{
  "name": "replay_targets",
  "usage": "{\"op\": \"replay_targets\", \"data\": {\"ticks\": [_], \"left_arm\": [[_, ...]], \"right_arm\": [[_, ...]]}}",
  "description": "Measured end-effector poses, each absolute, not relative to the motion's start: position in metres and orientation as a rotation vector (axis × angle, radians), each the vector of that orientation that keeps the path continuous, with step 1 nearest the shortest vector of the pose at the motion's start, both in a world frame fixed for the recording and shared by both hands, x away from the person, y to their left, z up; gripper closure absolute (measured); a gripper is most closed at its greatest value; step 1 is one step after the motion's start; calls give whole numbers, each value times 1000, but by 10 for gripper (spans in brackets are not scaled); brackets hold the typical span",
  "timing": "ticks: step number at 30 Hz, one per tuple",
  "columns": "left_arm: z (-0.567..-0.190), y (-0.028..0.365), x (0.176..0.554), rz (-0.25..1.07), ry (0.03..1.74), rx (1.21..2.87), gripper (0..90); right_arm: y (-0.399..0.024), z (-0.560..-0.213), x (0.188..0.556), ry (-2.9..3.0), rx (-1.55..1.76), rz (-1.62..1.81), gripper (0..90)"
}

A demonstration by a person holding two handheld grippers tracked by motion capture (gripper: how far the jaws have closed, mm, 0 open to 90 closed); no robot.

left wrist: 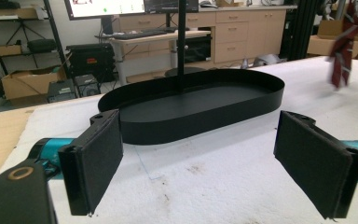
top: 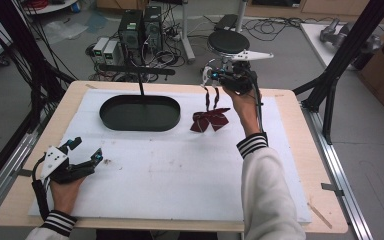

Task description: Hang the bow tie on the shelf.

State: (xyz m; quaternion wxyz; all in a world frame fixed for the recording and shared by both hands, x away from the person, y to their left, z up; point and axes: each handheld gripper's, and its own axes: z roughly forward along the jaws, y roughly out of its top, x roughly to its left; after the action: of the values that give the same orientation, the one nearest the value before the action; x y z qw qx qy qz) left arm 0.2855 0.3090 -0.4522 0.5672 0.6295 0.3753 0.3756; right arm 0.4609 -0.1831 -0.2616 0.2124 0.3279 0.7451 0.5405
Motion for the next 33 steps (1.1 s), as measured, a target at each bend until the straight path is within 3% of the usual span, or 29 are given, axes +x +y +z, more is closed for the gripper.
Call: {"op": "replay_targets", "data": {"ticks": [17, 33], "left_arm": [[-452, 310, 286, 882, 883, 1479, 158], [-452, 310, 286, 872, 890, 1471, 159]], "right_arm": [[-117, -240, 462, 2075, 795, 1602, 873], [-61, -240, 474, 2106, 749, 1637, 872]]}}
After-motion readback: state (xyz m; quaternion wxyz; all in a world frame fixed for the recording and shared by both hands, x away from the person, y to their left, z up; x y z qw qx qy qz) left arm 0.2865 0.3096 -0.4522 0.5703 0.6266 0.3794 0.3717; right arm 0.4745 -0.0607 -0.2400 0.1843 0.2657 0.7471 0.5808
